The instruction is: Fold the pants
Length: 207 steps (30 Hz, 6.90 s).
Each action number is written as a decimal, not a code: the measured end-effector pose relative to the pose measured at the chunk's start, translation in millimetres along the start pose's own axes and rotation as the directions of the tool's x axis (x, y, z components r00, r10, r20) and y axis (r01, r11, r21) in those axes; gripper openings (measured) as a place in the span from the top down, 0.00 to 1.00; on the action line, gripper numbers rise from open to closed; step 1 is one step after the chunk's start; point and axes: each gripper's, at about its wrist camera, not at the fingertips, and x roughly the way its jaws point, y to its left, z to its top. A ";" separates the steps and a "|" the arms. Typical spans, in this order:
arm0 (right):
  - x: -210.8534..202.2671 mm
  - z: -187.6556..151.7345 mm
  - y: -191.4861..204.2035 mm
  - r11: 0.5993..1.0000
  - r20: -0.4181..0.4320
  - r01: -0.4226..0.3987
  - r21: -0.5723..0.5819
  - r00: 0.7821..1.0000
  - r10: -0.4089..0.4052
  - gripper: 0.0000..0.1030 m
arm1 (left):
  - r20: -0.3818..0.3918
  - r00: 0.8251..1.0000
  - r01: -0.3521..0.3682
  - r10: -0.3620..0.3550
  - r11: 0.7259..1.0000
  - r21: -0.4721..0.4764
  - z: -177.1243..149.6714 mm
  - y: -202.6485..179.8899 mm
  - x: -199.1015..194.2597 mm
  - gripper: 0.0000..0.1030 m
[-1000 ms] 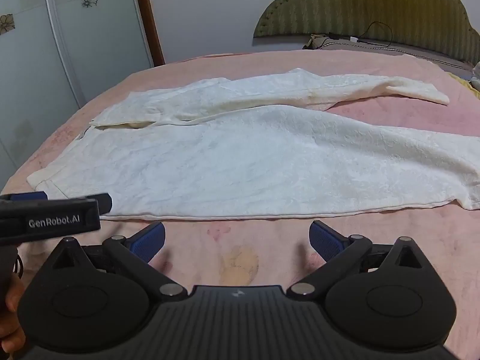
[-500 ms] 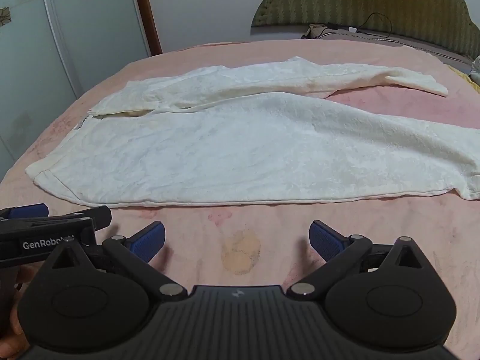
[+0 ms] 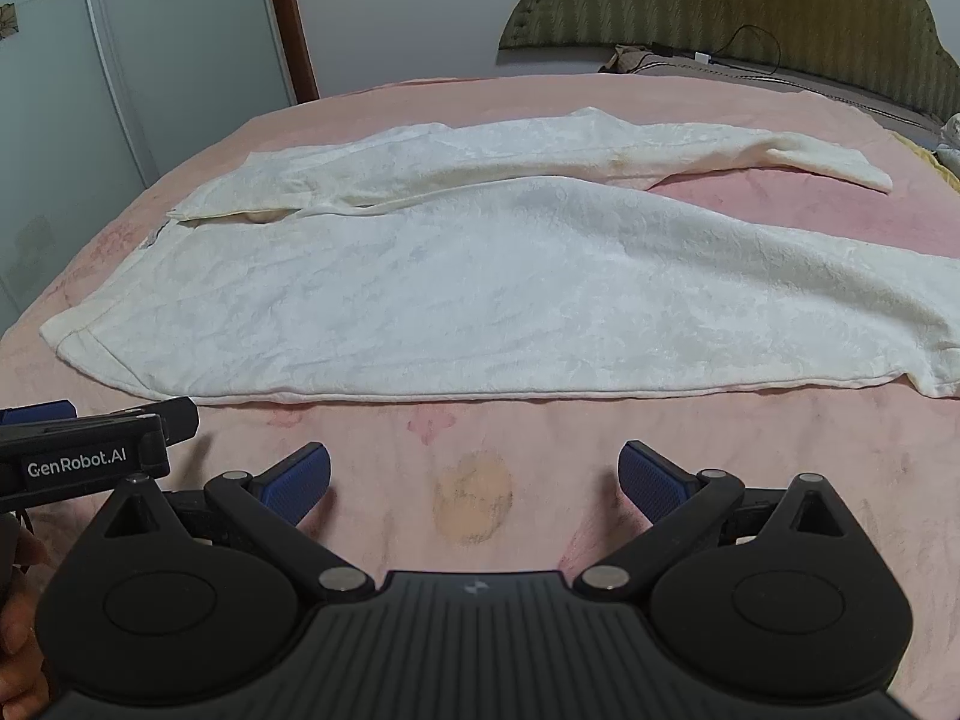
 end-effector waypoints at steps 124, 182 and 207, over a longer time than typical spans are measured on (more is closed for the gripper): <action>30.2 89.9 29.0 0.934 0.211 -0.069 -0.350 0.966 0.150 0.00 | 0.113 0.989 -0.091 0.091 0.996 -0.003 71.9 19.0 44.3 0.02; 66.1 27.6 50.5 0.333 0.141 0.001 -0.943 0.907 0.397 0.93 | 0.357 0.906 0.400 -0.229 0.738 -0.544 81.2 133.8 64.9 0.01; 96.3 31.0 48.6 0.365 0.341 0.240 -0.900 0.908 0.242 0.16 | 0.294 0.927 0.372 -0.234 0.680 -0.632 74.5 151.6 85.8 0.91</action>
